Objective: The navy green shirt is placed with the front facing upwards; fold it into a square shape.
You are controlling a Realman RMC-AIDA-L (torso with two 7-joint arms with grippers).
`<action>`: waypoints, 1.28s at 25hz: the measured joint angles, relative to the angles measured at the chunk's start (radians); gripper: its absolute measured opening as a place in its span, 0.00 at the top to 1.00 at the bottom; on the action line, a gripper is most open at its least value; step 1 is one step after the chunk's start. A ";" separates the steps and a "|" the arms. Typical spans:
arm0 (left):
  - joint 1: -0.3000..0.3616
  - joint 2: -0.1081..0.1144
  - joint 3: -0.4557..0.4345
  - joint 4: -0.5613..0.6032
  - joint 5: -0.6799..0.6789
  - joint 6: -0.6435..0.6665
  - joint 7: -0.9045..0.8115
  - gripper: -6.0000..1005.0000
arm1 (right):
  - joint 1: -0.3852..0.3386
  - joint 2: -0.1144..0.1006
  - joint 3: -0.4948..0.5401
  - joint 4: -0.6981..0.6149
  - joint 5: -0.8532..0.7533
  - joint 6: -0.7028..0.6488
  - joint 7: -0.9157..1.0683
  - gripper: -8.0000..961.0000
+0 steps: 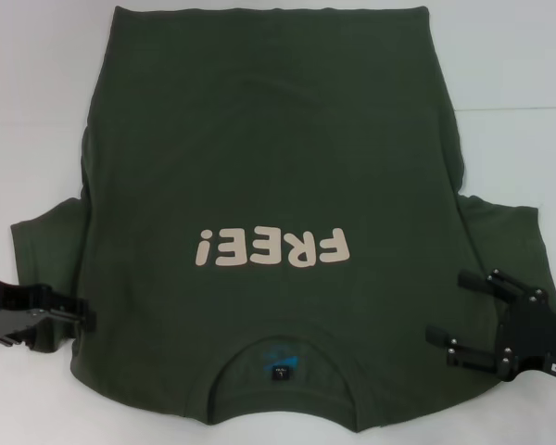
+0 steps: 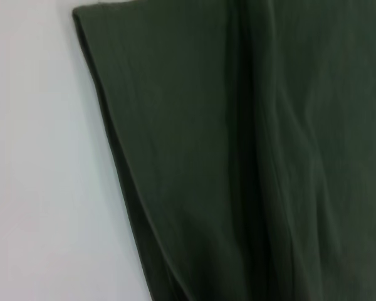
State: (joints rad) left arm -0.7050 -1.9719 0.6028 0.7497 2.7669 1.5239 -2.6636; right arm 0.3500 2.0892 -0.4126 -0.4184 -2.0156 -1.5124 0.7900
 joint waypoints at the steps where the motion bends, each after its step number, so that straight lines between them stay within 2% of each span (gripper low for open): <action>1: 0.000 0.000 0.000 -0.001 0.000 -0.001 0.000 0.21 | 0.000 0.000 0.000 0.000 0.000 0.000 0.000 0.02; 16: -0.001 0.001 0.000 -0.001 0.001 -0.015 -0.003 0.26 | -0.002 0.000 0.002 0.002 0.000 0.000 -0.004 0.02; 22: -0.001 0.001 0.000 -0.001 0.000 -0.016 -0.003 0.48 | -0.002 0.000 0.002 0.001 0.000 0.000 -0.004 0.02; 32: -0.001 -0.002 0.011 -0.001 0.007 -0.026 -0.003 0.78 | -0.002 0.000 0.003 -0.003 0.001 -0.004 -0.002 0.02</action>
State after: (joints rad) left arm -0.7056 -1.9741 0.6140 0.7486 2.7737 1.4983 -2.6662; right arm 0.3482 2.0892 -0.4097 -0.4212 -2.0150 -1.5160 0.7880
